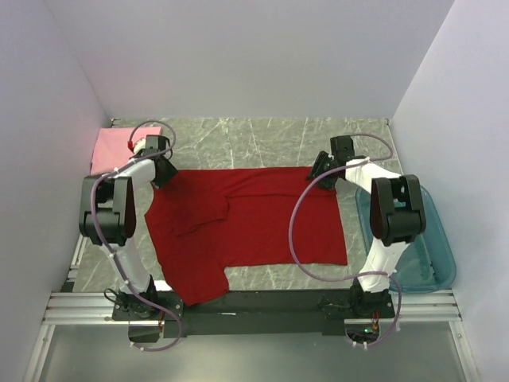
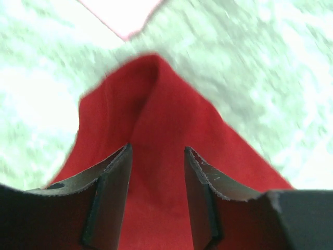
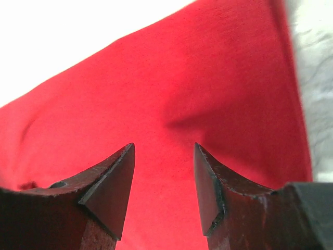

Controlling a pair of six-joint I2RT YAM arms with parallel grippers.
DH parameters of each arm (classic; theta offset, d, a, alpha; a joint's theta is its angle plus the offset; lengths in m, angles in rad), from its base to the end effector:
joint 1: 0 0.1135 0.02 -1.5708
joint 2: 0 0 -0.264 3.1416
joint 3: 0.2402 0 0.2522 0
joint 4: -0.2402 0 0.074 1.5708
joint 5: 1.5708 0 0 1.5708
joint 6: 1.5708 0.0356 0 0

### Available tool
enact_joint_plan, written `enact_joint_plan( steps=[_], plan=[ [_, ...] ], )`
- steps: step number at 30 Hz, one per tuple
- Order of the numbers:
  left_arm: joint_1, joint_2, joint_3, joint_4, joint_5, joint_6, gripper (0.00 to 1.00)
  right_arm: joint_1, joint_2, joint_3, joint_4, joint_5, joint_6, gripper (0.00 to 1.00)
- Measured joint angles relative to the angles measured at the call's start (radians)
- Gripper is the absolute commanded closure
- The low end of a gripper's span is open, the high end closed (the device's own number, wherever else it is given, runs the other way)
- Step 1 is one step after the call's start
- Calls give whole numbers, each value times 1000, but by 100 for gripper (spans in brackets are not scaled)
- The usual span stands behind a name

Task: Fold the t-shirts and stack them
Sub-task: Fold the tshirt

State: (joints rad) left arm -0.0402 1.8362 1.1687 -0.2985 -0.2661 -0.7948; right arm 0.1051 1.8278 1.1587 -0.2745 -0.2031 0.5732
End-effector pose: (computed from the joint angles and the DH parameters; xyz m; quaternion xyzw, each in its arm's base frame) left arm 0.3804 -0.0059 0.1746 -0.3853 0.8651 -0.0039 0.3212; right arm 0.3775 0.0470 0.1758 0.1891 0.9278 0.1930 0.2573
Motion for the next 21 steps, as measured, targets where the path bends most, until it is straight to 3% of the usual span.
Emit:
enact_joint_plan(
  steps=[10, 18, 21],
  plan=[
    [104, 106, 98, -16, 28, -2, 53, -18, 102, 93, -51, 71, 54, 45],
    [114, 153, 166, -32, 39, -8, 54, -34, 177, 215, -119, 100, 62, 50],
    [114, 173, 197, -37, 44, -13, 50, -45, 213, 268, -148, 110, 61, 49]
  ],
)
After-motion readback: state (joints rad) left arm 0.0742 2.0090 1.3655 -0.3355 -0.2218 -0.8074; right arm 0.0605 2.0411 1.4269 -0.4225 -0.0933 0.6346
